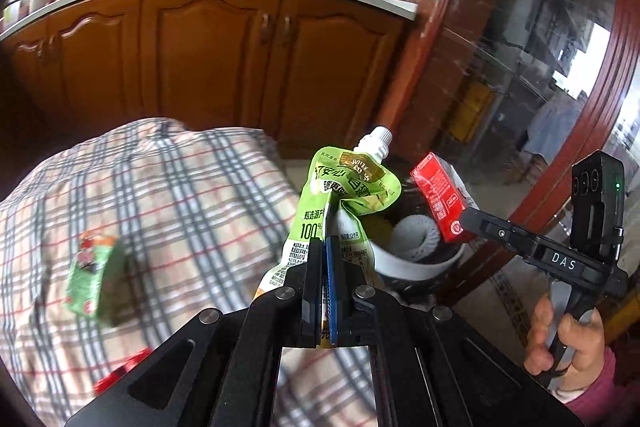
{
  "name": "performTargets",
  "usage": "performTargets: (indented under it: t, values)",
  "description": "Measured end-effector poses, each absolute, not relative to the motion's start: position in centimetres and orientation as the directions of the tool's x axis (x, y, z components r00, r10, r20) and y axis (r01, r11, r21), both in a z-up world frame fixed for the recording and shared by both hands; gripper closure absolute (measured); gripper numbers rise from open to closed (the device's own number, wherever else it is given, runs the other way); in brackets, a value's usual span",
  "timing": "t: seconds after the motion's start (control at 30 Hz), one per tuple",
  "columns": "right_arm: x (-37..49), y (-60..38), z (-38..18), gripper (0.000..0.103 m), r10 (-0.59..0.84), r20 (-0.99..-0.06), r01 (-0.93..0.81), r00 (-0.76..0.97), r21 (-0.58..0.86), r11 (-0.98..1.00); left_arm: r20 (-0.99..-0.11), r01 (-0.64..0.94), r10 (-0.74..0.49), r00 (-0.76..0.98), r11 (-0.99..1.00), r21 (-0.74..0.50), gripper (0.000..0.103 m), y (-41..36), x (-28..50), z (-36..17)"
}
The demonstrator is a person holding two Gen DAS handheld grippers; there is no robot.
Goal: Collect trash
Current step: 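Carry the pouch and carton to the bin and open both grippers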
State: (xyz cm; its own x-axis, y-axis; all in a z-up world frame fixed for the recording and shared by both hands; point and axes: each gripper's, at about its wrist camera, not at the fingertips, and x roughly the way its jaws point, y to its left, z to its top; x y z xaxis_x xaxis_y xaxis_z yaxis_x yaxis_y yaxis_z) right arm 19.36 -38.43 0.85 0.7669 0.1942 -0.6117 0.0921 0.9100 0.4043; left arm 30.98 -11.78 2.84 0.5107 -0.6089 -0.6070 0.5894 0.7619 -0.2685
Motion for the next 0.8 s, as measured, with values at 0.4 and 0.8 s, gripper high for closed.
performTargets:
  t: [0.4, 0.8]
  values:
    - [18.4, -42.8, 0.1, 0.052, 0.155, -0.625, 0.156, 0.765, 0.414, 0.897, -0.639, 0.632, -0.618, 0.458, 0.732, -0.255, 0.103, -19.0, 33.2, 2.6]
    - [18.8, -44.7, -0.5, 0.052, 0.154, -0.646, 0.179, 0.747, 0.419, 0.890, -0.684, 0.642, -0.595, 0.422, 0.729, -0.238, 0.103, -24.5, 36.0, 2.3]
